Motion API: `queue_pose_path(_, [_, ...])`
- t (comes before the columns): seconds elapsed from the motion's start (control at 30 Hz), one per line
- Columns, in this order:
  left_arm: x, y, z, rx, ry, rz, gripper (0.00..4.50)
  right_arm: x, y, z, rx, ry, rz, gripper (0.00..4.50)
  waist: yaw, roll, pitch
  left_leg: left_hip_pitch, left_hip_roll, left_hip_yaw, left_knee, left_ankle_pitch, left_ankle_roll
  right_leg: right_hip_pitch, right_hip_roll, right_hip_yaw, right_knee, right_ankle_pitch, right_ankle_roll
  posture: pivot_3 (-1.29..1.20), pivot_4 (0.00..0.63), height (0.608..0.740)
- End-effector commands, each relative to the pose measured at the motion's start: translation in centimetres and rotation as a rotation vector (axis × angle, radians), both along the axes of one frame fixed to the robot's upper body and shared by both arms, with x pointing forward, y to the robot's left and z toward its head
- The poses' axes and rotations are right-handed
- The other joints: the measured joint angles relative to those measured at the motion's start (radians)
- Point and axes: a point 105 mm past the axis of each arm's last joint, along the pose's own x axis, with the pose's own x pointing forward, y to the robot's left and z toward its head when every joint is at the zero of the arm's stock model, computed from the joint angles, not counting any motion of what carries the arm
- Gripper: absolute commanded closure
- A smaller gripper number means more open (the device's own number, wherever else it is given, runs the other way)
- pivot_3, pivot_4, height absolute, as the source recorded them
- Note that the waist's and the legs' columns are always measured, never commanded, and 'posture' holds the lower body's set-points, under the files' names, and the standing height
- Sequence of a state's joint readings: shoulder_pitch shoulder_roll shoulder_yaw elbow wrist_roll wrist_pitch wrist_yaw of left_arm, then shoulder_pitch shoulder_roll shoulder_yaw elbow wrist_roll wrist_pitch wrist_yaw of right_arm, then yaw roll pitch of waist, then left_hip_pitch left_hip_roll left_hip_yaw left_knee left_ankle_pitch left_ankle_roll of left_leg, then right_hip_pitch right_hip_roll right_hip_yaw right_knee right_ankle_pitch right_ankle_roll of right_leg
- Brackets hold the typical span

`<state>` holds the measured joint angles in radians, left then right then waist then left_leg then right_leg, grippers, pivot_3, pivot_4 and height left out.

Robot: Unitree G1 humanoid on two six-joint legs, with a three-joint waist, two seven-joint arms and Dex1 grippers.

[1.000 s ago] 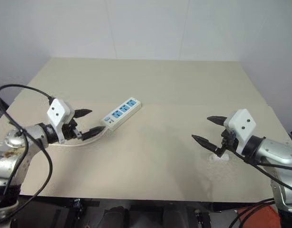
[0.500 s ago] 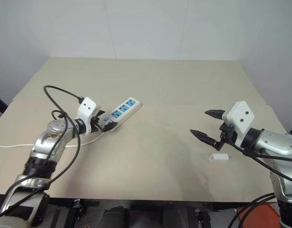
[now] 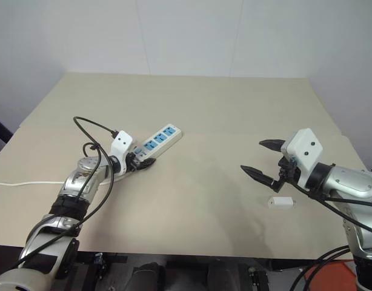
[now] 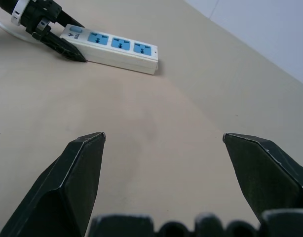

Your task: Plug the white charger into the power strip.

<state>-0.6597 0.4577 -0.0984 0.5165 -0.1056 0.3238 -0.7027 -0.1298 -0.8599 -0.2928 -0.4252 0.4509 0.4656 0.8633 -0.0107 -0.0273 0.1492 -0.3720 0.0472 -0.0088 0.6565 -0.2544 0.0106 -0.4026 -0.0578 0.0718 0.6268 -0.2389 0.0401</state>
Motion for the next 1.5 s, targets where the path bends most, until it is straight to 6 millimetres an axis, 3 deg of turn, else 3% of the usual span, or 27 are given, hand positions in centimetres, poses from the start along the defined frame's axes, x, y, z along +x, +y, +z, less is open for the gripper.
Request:
queue_pose_path(0.03, [-0.3, -1.2, 1.5, -0.018, -0.041, -0.096, 1.16, -0.2, 0.0, 1.1, -0.015, -0.049, -0.004, 0.0, 0.0, 0.0, 0.0, 0.0, 0.0, 0.0, 0.0, 0.0, 0.0, 0.0, 0.0, 0.0, 0.0, 0.0, 0.0, 0.0, 0.15, 0.74])
queue_pose_path(0.33, [-4.4, -6.0, 3.9, -0.108, -0.05, -0.529, 1.16, -0.5, -0.5, 1.2, -0.02, -0.054, -0.022, 0.0, 0.004, 0.0, 0.0, -0.003, 0.0, 0.0, 0.001, 0.0, 0.0, -0.001, 0.0, -0.001, -0.001, 0.0, 0.0, 0.0, 0.15, 0.74])
queue_pose_path(0.47, [-6.8, -7.4, 3.7, -0.081, 0.002, -0.76, 1.16, -0.6, -0.7, 1.4, -0.017, -0.048, -0.032, 0.0, 0.001, 0.0, 0.0, -0.003, 0.0, 0.0, 0.001, 0.0, 0.0, -0.001, 0.0, -0.001, -0.001, 0.0, 0.0, 0.0, 0.15, 0.74])
queue_pose_path(0.6, [-7.6, -7.7, 2.7, 0.028, 0.016, -0.892, 1.16, -0.7, -0.9, 1.4, -0.023, -0.042, -0.039, 0.0, -0.001, 0.0, 0.0, -0.002, 0.0, 0.0, 0.002, 0.0, 0.0, -0.001, 0.0, 0.0, 0.0, 0.0, 0.0, 0.0, 0.15, 0.74])
queue_pose_path(0.8, [-7.9, -8.7, 1.0, 0.157, 0.017, -0.993, 1.16, -0.9, -1.2, 1.6, -0.025, -0.045, -0.055, 0.0, 0.0, 0.0, 0.0, -0.003, 0.0, 0.0, 0.003, 0.0, 0.0, -0.001, 0.0, 0.0, -0.001, 0.0, 0.0, 0.0, 0.15, 0.74])
queue_pose_path(1.0, [-7.3, -9.8, -0.5, 0.188, -0.014, -0.968, 1.16, -1.1, -1.3, 1.8, -0.021, -0.05, -0.065, 0.0, 0.003, 0.0, 0.0, -0.004, 0.0, -0.001, 0.003, 0.0, 0.0, -0.001, 0.0, 0.0, -0.001, 0.0, 0.001, 0.0, 0.15, 0.74])
queue_pose_path(1.07, [-7.2, -10.1, -0.4, 0.143, -0.021, -0.953, 0.43, -1.1, -1.3, 1.8, -0.02, -0.05, -0.068, 0.0, 0.002, 0.0, 0.0, -0.004, 0.0, -0.001, 0.003, 0.0, 0.0, -0.001, 0.0, 0.0, -0.001, 0.0, 0.001, 0.0, 0.15, 0.74])
queue_pose_path(1.13, [-7.3, -10.3, 0.0, 0.099, -0.032, -0.959, 0.05, -1.1, -1.3, 1.8, -0.02, -0.05, -0.071, 0.0, 0.001, 0.0, 0.0, -0.003, 0.0, -0.001, 0.003, 0.0, 0.0, -0.001, 0.0, 0.0, -0.001, 0.0, 0.001, 0.0, 0.15, 0.74])
queue_pose_path(1.3, [-7.5, -9.9, 1.6, -0.053, -0.101, -0.956, 0.05, -1.2, -1.5, 1.8, -0.023, -0.045, -0.073, 0.0, -0.003, 0.0, 0.0, -0.003, 0.0, -0.001, 0.003, 0.0, 0.0, -0.001, 0.0, 0.0, 0.0, 0.0, 0.001, 0.0, 0.15, 0.74])
queue_pose_path(1.5, [-7.9, -8.5, 1.8, -0.138, -0.091, -0.95, 0.05, -1.2, -1.5, 1.8, -0.022, -0.04, -0.069, 0.0, -0.005, 0.0, 0.0, -0.002, 0.0, -0.001, 0.003, 0.0, 0.0, -0.001, 0.0, 0.0, 0.001, 0.0, 0.001, 0.0, 0.15, 0.74])
